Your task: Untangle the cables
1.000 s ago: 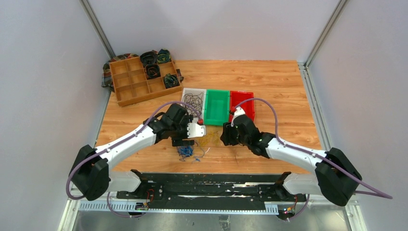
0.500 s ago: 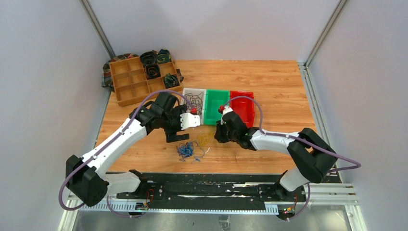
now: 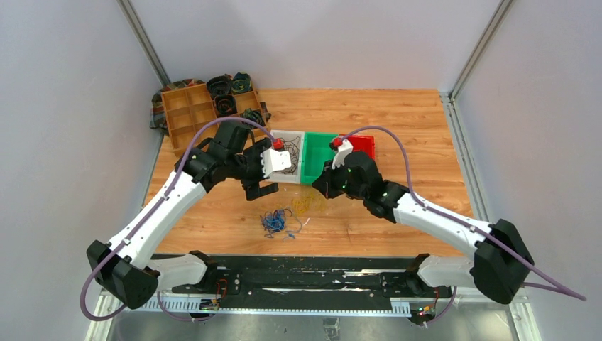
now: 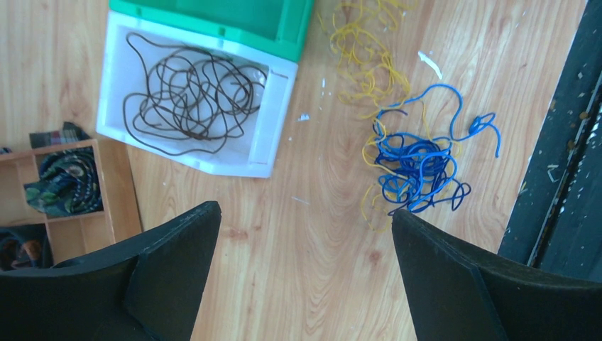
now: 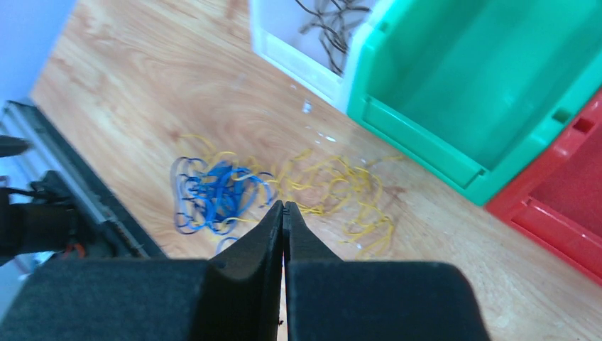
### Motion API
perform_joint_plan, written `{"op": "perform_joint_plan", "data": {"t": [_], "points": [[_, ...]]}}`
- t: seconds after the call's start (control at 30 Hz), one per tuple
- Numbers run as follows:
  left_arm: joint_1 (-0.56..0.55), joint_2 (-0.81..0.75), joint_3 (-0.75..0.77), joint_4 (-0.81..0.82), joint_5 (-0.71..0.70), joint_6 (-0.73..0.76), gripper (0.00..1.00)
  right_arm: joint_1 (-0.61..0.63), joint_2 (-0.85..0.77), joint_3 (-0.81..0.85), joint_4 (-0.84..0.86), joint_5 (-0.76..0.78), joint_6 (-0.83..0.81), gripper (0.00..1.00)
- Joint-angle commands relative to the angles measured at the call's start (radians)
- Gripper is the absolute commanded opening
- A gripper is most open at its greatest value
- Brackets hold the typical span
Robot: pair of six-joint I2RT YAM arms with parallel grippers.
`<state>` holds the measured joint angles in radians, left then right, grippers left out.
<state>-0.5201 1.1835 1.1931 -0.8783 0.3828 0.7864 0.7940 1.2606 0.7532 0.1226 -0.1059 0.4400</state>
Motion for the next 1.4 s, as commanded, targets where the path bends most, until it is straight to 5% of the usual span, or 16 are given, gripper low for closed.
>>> {"op": "perform_joint_plan", "data": {"t": [0.0,0.1,0.23,0.37,0.93,1.07,1.17,1.37], "points": [[0.005,-0.027,0.044,-0.014,0.066,-0.046,0.96,0.018,-0.074,0.114,-0.17,-0.095,-0.04,0.01],[0.005,-0.041,0.052,-0.015,0.088,-0.035,0.96,0.017,-0.087,0.188,-0.295,-0.083,-0.074,0.01],[0.005,-0.04,0.046,-0.015,0.083,-0.026,0.96,0.017,-0.052,0.165,-0.385,0.02,-0.096,0.31],[0.005,-0.012,0.03,-0.015,0.066,-0.043,0.96,0.016,0.016,0.094,-0.278,0.031,-0.122,0.38],[0.006,-0.023,0.042,-0.048,0.025,-0.014,0.95,0.024,0.403,0.214,-0.086,0.009,-0.218,0.26],[0.006,-0.028,0.052,-0.054,0.032,-0.024,0.95,0.04,0.428,0.221,-0.067,0.054,-0.23,0.2],[0.006,-0.03,0.059,-0.057,0.036,-0.029,0.95,0.052,0.417,0.213,-0.029,0.06,-0.231,0.03],[0.008,-0.036,0.061,-0.055,0.053,-0.061,0.94,0.06,0.313,0.178,0.02,0.028,-0.211,0.01]]}}
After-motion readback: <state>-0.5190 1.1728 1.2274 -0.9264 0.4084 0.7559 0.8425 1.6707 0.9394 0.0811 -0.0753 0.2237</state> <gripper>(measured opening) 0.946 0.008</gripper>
